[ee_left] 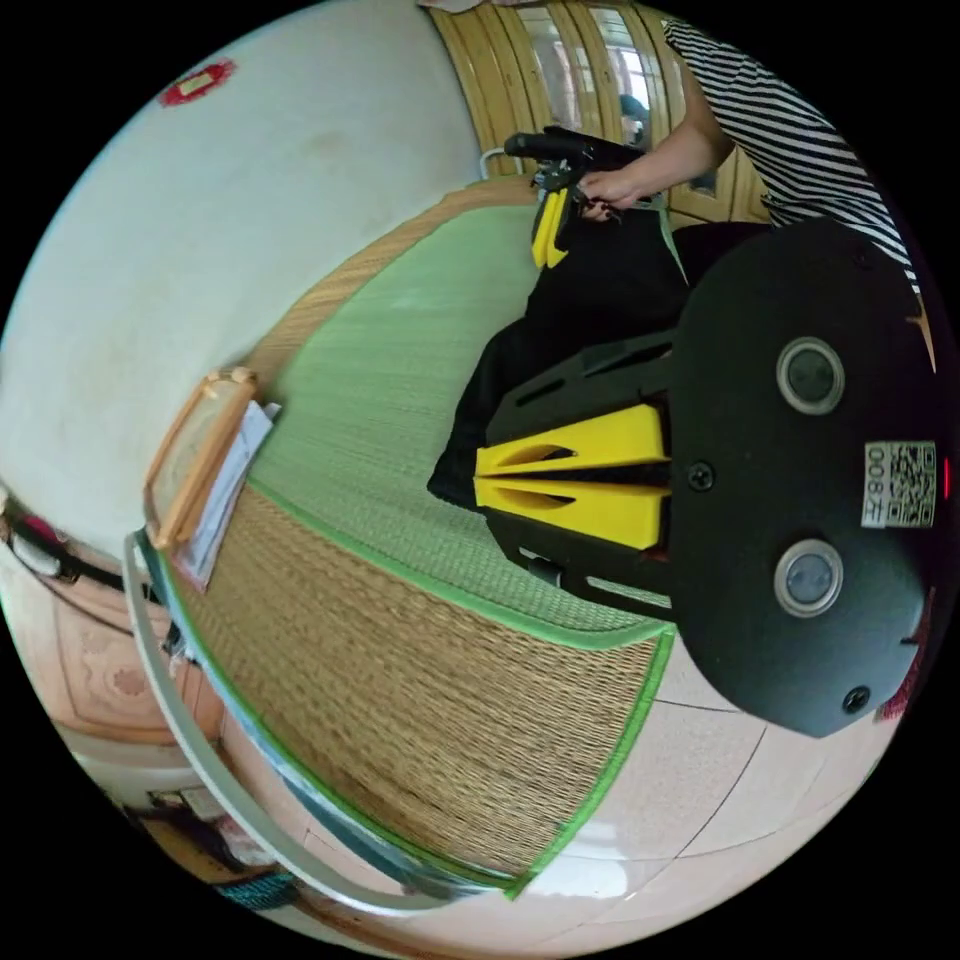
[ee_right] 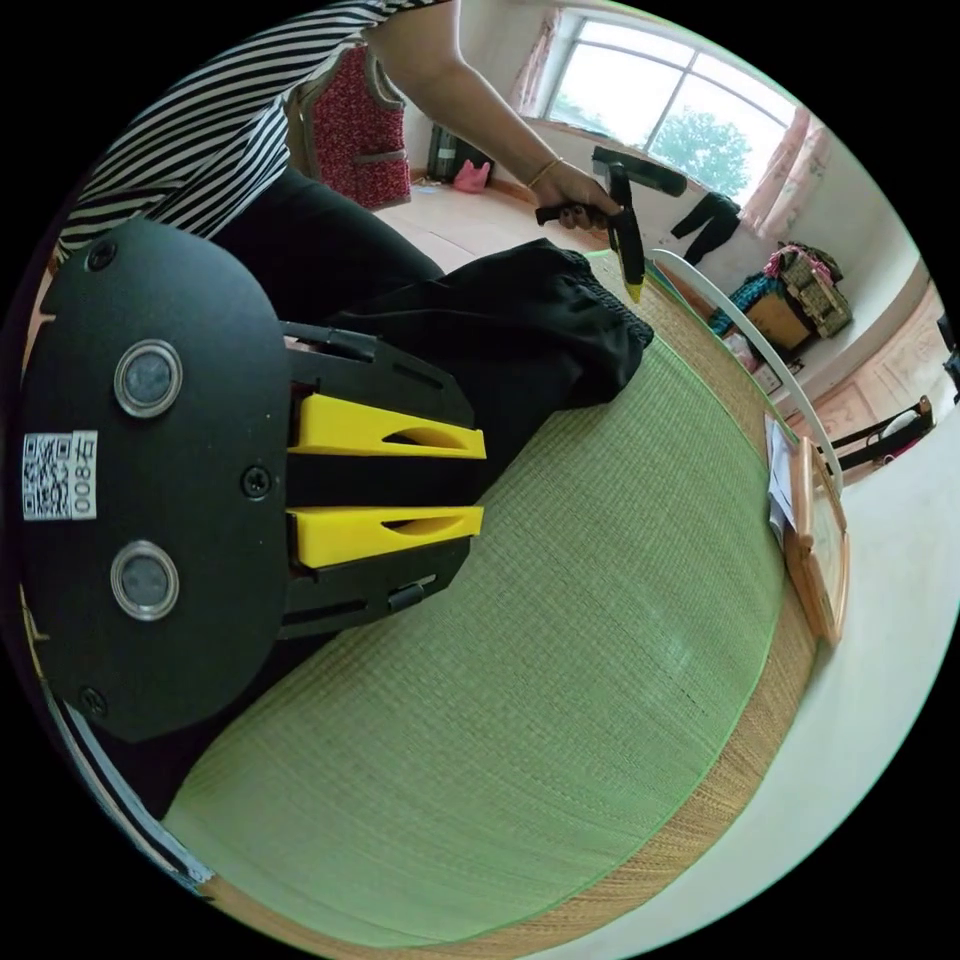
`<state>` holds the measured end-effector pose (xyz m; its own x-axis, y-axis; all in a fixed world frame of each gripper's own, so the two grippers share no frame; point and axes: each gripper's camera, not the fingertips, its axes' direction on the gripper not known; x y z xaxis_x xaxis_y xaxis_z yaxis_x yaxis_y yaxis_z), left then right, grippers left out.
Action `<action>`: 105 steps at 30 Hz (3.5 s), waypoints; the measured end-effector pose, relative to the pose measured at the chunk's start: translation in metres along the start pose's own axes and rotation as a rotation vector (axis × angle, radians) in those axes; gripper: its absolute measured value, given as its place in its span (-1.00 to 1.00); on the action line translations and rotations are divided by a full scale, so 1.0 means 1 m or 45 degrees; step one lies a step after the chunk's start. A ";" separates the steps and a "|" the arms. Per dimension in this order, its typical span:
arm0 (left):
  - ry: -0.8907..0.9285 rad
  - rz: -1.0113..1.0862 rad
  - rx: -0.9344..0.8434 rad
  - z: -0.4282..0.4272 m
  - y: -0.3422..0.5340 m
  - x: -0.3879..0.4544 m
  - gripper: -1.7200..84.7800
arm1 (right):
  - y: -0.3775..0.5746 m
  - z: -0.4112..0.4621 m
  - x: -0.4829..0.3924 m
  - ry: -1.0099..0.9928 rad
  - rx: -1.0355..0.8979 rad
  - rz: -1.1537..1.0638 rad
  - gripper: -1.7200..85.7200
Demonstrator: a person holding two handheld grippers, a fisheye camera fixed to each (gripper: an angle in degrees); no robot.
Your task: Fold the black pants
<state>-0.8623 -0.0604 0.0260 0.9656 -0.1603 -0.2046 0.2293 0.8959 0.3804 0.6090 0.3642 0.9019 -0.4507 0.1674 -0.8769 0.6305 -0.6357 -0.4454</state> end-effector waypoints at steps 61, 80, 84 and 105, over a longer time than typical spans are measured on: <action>-0.100 0.440 -0.366 0.051 0.014 0.173 -0.93 | 0.062 0.161 0.062 -0.144 -0.255 -0.264 -0.89; 0.288 0.491 -0.112 0.045 0.072 0.204 -0.86 | 0.143 0.110 0.005 0.023 0.026 -0.336 -0.95; 0.329 0.677 -0.300 0.088 0.078 0.244 -0.80 | 0.151 0.122 -0.003 0.005 -0.021 -0.354 -0.95; 0.162 0.714 -0.469 0.140 0.105 0.251 -0.95 | 0.102 0.102 0.056 -0.075 0.012 -0.395 -0.73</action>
<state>-0.5787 -0.0647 0.1403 0.8992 0.3990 -0.1796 -0.3797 0.9156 0.1326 0.5836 0.2320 0.8261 -0.6565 0.3106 -0.6874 0.4513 -0.5684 -0.6879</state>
